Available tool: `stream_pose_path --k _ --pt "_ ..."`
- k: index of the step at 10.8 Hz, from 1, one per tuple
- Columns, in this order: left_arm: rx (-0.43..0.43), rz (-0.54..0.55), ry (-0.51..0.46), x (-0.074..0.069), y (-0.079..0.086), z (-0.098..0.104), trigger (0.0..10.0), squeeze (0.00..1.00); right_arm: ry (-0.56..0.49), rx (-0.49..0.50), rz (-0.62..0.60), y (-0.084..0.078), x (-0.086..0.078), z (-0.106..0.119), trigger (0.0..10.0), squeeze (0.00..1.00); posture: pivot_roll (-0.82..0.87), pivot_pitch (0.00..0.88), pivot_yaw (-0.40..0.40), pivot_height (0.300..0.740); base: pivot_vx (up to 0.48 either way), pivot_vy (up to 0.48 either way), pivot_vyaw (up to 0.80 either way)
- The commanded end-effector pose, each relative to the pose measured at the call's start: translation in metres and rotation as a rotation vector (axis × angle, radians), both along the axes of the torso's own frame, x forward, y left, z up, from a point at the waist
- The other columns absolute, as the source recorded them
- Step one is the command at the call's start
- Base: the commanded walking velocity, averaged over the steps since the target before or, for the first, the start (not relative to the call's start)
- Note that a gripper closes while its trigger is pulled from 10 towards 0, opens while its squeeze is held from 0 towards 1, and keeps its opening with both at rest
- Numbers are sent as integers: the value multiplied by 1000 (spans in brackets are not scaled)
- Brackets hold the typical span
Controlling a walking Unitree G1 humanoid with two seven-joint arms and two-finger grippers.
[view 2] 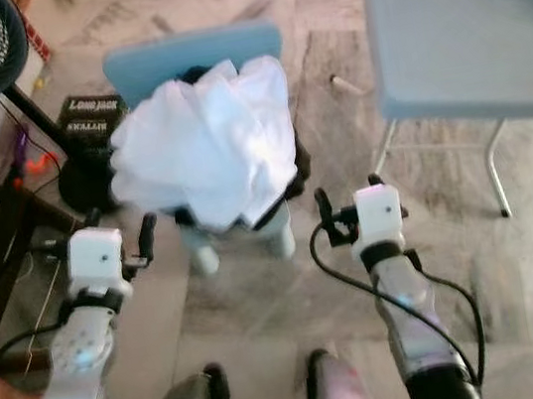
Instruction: Hang hanger
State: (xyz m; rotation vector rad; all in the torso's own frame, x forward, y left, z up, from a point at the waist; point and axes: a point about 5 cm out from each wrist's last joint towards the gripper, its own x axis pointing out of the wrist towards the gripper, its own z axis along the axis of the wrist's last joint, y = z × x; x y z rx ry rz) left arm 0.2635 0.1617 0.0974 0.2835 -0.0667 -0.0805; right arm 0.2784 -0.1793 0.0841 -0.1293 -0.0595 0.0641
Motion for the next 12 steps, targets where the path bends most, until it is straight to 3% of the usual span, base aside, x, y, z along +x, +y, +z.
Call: stream_pose_path --k 1,6,8,12 --pt "-11 -33 25 -4 -9 -6 10000 0 41 -18 -61 -20 -13 -10 10000 0 33 253 -23 740 244 0 0" --pt "-1 -58 27 -7 -15 -8 10000 0 48 -7 -61 -15 -14 -12 10000 0 36 260 -26 740 0 0 0" --pt "-40 -77 7 -10 -18 -5 10000 0 61 1 -50 -16 -15 -13 10000 0 30 263 -29 740 0 -461 -800" --pt "-27 -87 33 -11 -19 -9 10000 0 62 -1 -37 -11 -16 -13 10000 0 24 272 -33 740 0 0 0"
